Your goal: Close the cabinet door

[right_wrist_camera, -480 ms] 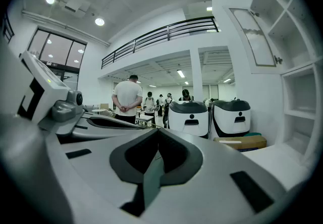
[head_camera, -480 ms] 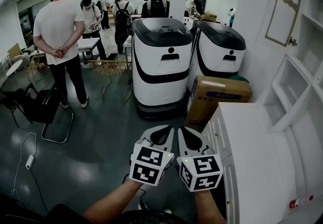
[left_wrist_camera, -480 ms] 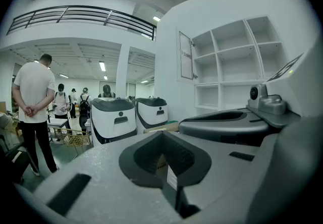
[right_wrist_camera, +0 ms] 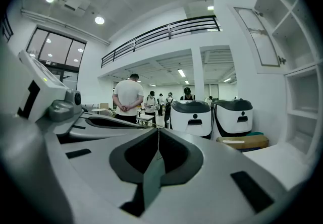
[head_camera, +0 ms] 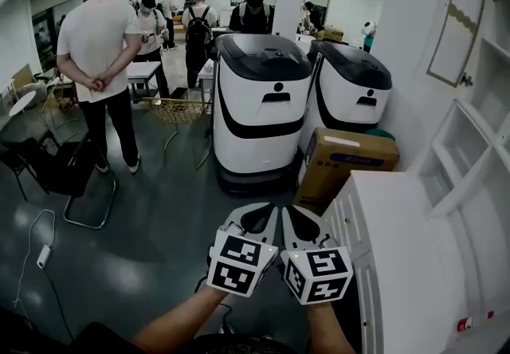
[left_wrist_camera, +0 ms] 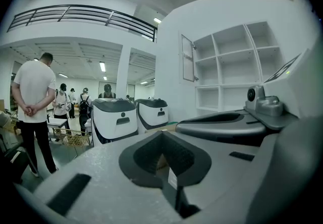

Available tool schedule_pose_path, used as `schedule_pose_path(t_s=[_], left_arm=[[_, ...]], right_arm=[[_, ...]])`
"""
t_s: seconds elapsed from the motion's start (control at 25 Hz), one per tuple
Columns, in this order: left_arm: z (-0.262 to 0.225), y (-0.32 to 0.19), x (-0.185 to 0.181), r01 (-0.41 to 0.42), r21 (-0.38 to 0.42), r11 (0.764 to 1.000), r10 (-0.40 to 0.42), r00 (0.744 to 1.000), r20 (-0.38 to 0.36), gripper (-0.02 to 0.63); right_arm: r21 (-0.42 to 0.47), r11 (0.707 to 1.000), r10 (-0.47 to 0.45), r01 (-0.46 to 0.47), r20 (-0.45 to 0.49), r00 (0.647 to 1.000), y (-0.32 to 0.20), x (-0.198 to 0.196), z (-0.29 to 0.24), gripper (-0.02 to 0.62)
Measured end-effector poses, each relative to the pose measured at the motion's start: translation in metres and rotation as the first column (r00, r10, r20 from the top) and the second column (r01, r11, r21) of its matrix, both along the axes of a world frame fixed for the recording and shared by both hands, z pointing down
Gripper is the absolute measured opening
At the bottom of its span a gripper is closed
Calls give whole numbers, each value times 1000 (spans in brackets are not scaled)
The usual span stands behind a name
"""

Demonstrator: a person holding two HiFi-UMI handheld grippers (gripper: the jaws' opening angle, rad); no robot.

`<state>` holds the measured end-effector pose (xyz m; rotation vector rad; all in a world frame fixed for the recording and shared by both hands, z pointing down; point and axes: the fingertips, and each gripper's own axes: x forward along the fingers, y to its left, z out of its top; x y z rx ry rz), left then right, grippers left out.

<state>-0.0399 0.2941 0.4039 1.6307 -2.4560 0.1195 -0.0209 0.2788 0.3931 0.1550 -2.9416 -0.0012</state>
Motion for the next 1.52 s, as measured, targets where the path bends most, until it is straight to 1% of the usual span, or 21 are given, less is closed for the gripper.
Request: schedule_pose_path(t_s=[0.2, 0.4, 0.68, 0.8, 1.04, 1.52], left_arm=[[-2, 10, -8, -19, 13, 1000, 19, 1000, -5, 11], [1, 8, -13, -33, 18, 999, 33, 999, -13, 11], [6, -15, -18, -60, -1, 998, 60, 998, -11, 11], [8, -29, -27, -52, -6, 999, 52, 999, -3, 11], [9, -77, -44, -57, -17, 998, 57, 998, 0, 11], [0, -207, -83, -84, -18, 996, 84, 996, 10, 11]], right_arm=[[4, 1000, 19, -19, -8, 1000, 9, -7, 1, 21], [-5, 999, 40, -40, -18, 999, 7, -9, 8, 21], [-20, 998, 59, -59, -13, 998, -18, -17, 11, 21], [-27, 998, 59, -59, -11, 998, -32, -24, 12, 21], [-25, 998, 61, -61, -1, 998, -81, -43, 12, 21], [-6, 997, 83, -83, 16, 996, -210, -82, -4, 21]])
